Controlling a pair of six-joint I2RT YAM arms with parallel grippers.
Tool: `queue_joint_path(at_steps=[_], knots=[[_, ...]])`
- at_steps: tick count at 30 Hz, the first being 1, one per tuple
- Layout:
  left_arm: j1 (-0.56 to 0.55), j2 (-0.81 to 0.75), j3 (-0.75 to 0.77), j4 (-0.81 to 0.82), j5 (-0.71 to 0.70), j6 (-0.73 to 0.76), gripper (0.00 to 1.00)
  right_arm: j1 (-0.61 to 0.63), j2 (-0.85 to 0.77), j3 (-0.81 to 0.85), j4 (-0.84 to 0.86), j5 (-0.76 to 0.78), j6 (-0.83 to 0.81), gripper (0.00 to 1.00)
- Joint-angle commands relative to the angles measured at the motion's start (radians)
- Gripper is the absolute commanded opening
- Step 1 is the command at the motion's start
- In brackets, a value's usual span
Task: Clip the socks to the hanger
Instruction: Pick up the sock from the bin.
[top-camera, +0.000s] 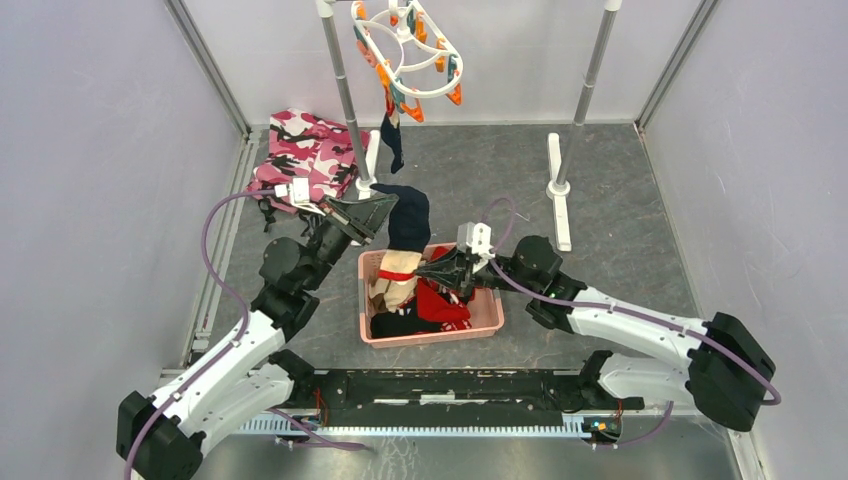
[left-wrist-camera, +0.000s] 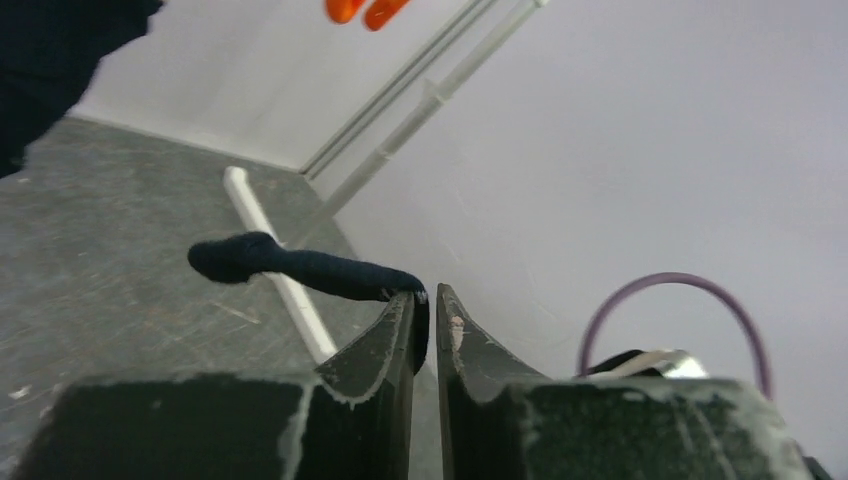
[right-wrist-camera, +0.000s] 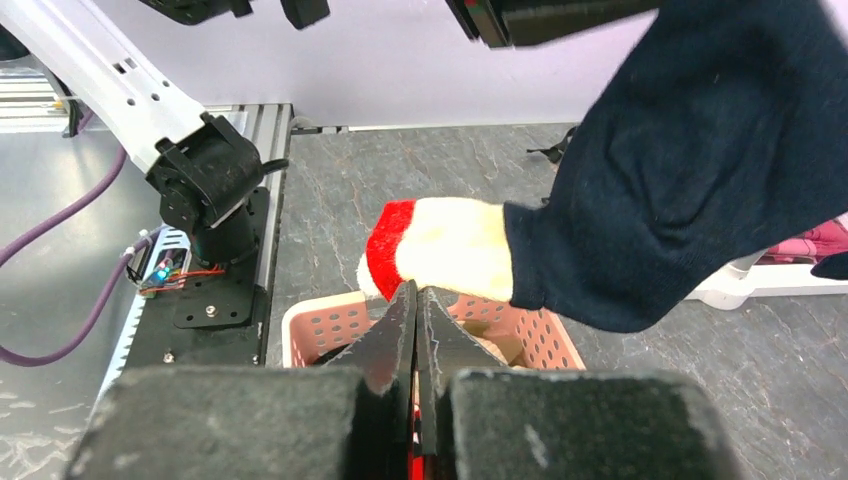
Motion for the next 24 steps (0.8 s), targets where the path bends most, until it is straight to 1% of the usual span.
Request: queue_joint_path(at_steps=[1,3,4,7,10,13,16,20,24], knots=[[0.010,0.009,0.007,-0.100,-0.097,0.109,0.35,0.000,-0.079,-0.029,0.060,0.026,0.053,0.00],[0.013,0.005,0.003,-0.129,-0.104,0.144,0.49,0.000,-0.104,-0.035,0.050,0.058,0.053,0.00],[0.013,0.001,0.003,-0.150,-0.104,0.158,0.54,-0.001,-0.115,-0.040,0.048,0.073,0.053,0.00],[0.013,-0.034,0.003,-0.214,-0.092,0.222,0.64,-0.004,-0.142,-0.048,0.048,0.106,0.055,0.00],[0.013,-0.110,-0.007,-0.297,-0.080,0.328,0.74,-0.008,-0.159,-0.055,0.063,0.129,0.064,0.00],[0.012,-0.209,-0.054,-0.319,-0.010,0.434,0.80,-0.017,-0.179,-0.061,0.078,0.165,0.079,0.00],[0.013,-0.315,-0.129,-0.284,0.028,0.487,0.89,-0.037,-0.205,-0.068,0.103,0.188,0.101,0.00],[0.013,-0.409,-0.221,-0.223,0.001,0.499,0.97,-0.056,-0.228,-0.070,0.130,0.195,0.131,0.00],[0.013,-0.421,-0.245,-0.197,-0.024,0.510,0.98,-0.061,-0.239,-0.062,0.129,0.206,0.140,0.00]])
